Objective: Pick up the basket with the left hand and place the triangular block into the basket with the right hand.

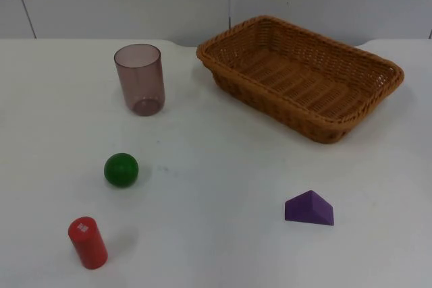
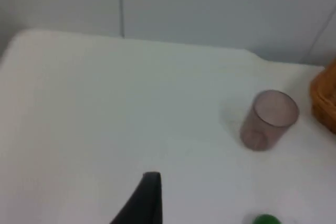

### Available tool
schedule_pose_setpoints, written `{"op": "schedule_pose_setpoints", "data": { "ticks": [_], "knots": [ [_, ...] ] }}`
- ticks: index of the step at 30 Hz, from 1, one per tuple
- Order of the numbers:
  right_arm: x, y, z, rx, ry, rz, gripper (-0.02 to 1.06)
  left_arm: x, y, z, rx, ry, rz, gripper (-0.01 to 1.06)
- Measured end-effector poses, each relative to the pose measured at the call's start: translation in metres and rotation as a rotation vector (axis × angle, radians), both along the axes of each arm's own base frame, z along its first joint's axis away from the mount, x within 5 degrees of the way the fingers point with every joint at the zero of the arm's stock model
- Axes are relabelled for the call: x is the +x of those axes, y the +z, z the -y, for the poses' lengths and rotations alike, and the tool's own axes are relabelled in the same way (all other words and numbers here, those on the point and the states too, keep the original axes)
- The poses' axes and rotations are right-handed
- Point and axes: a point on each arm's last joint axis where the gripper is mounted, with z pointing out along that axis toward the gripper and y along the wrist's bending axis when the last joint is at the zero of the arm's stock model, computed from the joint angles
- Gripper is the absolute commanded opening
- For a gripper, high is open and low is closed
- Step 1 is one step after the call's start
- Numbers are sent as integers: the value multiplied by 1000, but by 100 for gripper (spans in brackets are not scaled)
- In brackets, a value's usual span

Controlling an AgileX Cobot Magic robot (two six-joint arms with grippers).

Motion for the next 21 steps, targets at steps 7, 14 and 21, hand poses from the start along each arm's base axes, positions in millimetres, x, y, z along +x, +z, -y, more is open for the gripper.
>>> {"op": "schedule_pose_setpoints", "data": {
  "ticks": [7, 14, 21],
  "knots": [
    [16, -2, 1, -8, 6, -30, 105, 46, -36, 37, -108, -168, -166, 105],
    [20, -4, 1, -23, 14, -37, 105, 70, -75, 109, -127, -368, -261, 105],
    [20, -3, 1, -25, 15, -35, 105, 100, -123, 200, -110, -522, -362, 105]
  ]
}}
